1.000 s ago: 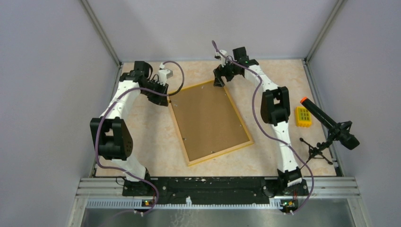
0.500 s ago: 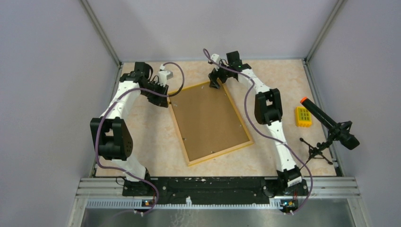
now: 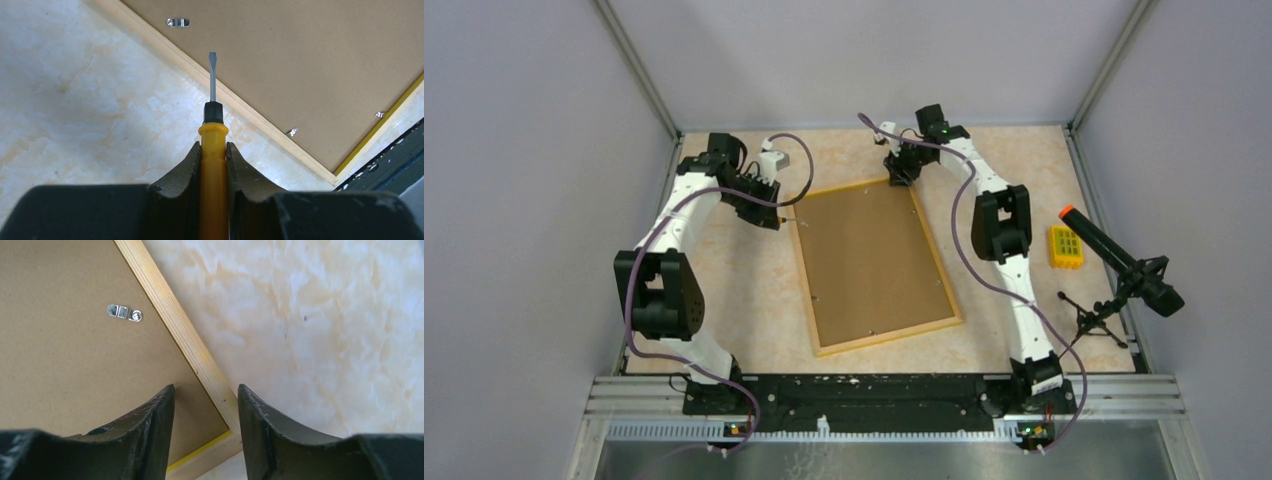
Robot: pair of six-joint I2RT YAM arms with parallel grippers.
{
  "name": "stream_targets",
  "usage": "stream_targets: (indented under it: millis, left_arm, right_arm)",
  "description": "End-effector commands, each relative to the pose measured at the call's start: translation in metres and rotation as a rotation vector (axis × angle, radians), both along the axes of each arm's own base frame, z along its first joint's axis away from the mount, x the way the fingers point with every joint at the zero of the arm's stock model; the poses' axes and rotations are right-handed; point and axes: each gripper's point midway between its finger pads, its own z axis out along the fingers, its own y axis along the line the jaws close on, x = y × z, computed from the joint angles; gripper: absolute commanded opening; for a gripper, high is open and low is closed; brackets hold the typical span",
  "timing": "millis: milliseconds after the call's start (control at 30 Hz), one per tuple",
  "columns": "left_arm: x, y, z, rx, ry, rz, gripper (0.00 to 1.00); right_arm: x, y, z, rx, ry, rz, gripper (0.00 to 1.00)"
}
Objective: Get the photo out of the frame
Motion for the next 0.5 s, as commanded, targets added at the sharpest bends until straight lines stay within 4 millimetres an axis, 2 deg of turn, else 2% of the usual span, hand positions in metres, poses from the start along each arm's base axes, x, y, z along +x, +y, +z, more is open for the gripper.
stream_targets:
  millis: [0,67,167,333,467]
  left_arm:
    - [0.001,-0.005,0.006,-0.044,0.000,-0.016,0.00]
    - [0.002,-0.007,0.006,-0.050,0.006,-0.018,0.00]
    - [0.003,-0.008,0.006,-0.057,0.011,-0.024,0.00]
    - [0.005,-0.011,0.008,-0.071,0.012,-0.036,0.00]
    - [0.005,-0.010,0.009,-0.065,0.010,-0.037,0.00]
  right_arm:
    - [-0.066,-0.071,-0.035,-0.202,0.285,0.000,0.46]
    - [-0.079,-0.083,-0.031,-0.221,0.328,0.002,0.47]
    - [-0.090,-0.085,-0.022,-0.218,0.344,-0.009,0.52]
    - [-0.071,-0.061,-0.002,-0.179,0.239,-0.039,0.63]
    - [-0.063,-0.038,-0.006,-0.206,0.199,-0.026,0.66]
